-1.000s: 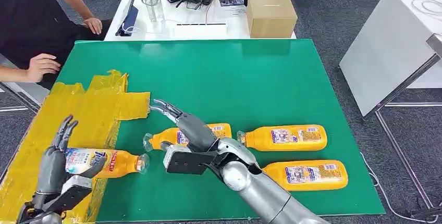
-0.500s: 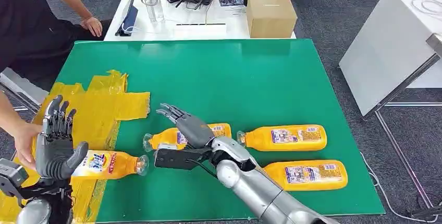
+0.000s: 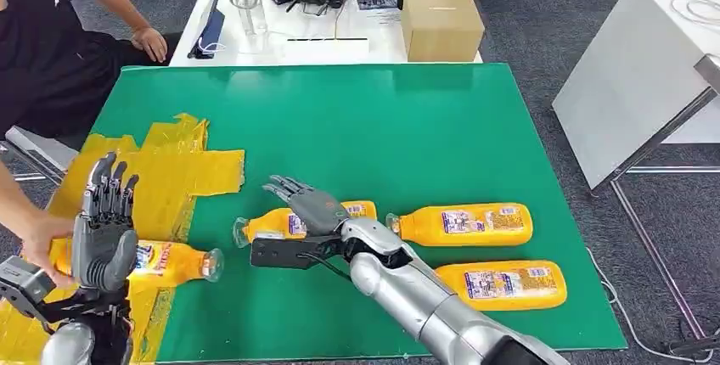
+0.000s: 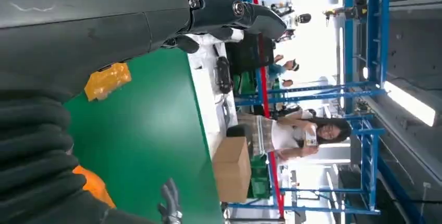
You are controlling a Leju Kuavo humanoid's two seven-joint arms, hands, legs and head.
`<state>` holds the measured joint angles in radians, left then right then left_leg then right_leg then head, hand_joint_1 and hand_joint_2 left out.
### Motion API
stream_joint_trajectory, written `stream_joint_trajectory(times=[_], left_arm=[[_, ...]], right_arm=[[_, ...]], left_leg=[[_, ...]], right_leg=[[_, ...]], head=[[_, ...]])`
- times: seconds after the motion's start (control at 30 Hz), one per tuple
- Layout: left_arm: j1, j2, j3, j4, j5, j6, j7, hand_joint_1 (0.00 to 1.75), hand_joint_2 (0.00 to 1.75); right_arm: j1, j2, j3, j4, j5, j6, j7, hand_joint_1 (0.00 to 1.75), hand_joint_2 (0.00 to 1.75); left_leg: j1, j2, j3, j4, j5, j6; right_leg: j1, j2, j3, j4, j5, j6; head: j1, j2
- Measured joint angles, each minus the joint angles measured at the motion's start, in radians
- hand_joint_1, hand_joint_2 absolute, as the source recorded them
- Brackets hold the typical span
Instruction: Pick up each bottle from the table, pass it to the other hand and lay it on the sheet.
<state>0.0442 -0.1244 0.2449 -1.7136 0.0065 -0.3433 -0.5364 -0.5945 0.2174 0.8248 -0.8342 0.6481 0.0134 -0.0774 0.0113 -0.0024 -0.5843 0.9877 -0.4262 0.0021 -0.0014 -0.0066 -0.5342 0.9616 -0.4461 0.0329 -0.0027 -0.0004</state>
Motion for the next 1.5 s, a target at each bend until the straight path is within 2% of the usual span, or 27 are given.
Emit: stream_joint_trajectory(times=[0.37, 0.83, 1.5], left_arm=[[0.001, 0.000, -0.001, 0.001, 0.014, -0.008, -0.001, 0.00, 1.75], [0.005, -0.005, 0.018, 0.002, 0.018, -0.025, -0.003, 0.00, 1.75], [0.000, -0.008, 0.035, 0.015, 0.037, -0.054, 0.000, 0.00, 1.75]], right_arm=[[-0.071, -0.002, 0.069, 0.096, 0.050, 0.043, 0.083, 0.00, 1.75], [-0.093, -0.019, 0.121, 0.130, 0.082, 0.044, 0.123, 0.00, 1.75], [-0.118, -0.028, 0.196, 0.218, 0.101, 0.125, 0.158, 0.00, 1.75]], left_leg=[[0.000, 0.000, 0.000, 0.000, 0.000, 0.000], [0.000, 0.000, 0.000, 0.000, 0.000, 0.000], [0.000, 0.000, 0.000, 0.000, 0.000, 0.000]], right_leg=[[0.000, 0.000, 0.000, 0.000, 0.000, 0.000], [0.000, 0.000, 0.000, 0.000, 0.000, 0.000], [0.000, 0.000, 0.000, 0.000, 0.000, 0.000]], head=[[0.000, 0.000], [0.000, 0.000], [0.000, 0.000]])
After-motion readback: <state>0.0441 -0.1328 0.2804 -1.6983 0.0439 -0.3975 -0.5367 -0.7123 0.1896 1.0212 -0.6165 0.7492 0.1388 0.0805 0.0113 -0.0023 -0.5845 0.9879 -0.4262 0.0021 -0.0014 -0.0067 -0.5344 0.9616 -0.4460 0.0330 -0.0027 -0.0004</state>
